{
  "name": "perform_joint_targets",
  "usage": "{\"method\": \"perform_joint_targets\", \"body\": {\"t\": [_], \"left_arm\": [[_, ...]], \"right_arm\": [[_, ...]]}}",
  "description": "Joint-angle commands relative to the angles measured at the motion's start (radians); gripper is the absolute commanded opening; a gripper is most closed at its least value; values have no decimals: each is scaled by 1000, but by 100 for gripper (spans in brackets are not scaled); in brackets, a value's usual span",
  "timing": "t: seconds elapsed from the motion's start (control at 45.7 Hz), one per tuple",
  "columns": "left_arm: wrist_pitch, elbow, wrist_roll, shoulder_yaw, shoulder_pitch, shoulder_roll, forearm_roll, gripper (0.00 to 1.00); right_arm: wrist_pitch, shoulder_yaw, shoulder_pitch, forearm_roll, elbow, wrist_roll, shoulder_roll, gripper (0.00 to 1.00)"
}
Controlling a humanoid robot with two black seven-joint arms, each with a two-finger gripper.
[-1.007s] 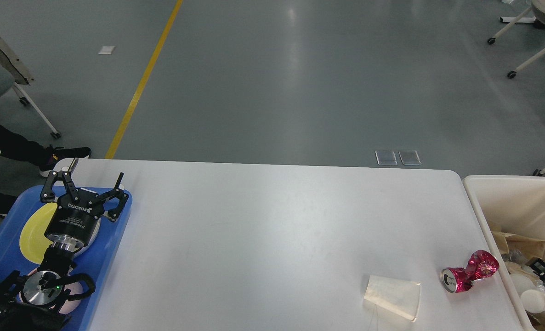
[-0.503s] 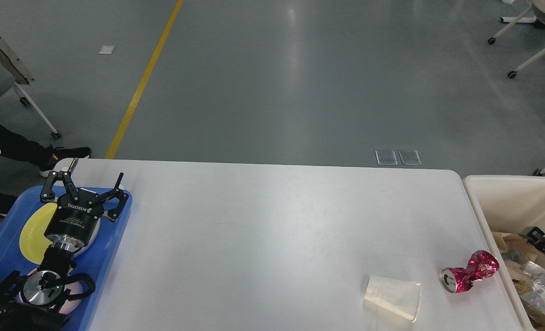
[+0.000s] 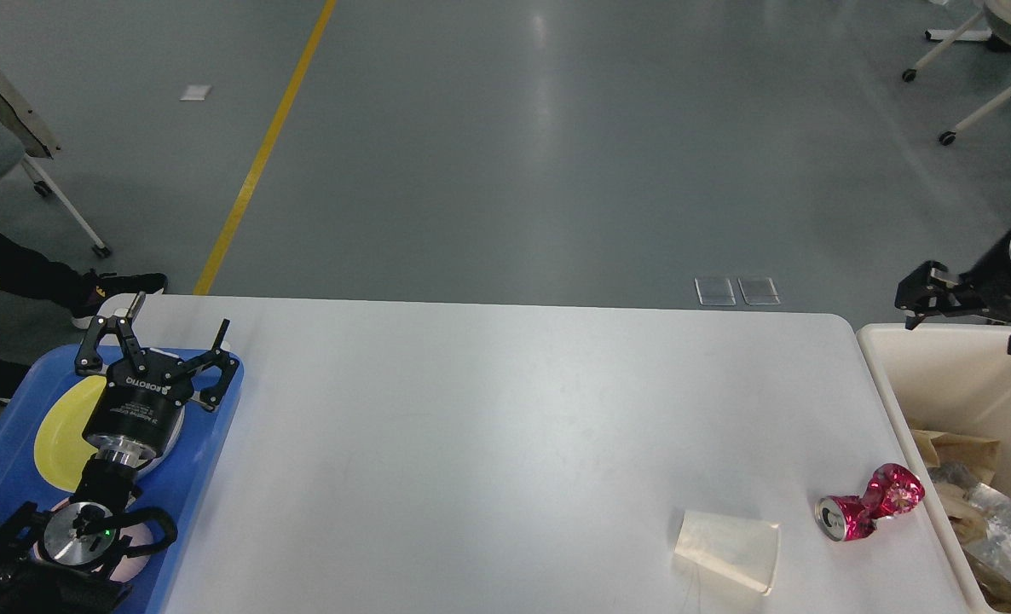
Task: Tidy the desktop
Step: 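Move the right gripper down onto the other white paper cup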
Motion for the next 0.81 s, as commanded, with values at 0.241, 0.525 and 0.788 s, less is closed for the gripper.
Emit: {"method": "perform_joint_targets", "body": {"t": [0.241, 0.525, 0.788], "left_arm": [[0, 2, -2, 0, 0, 2, 0, 97], [0, 2, 0, 0, 0, 0, 0, 97], [0, 2, 0, 0, 0, 0, 0, 97]], "right_arm": [[300, -8, 606, 188, 423, 3, 185, 100], [300, 76, 706, 244, 557, 5, 222, 100], [300, 72, 679, 236, 572, 8, 210, 97]]}}
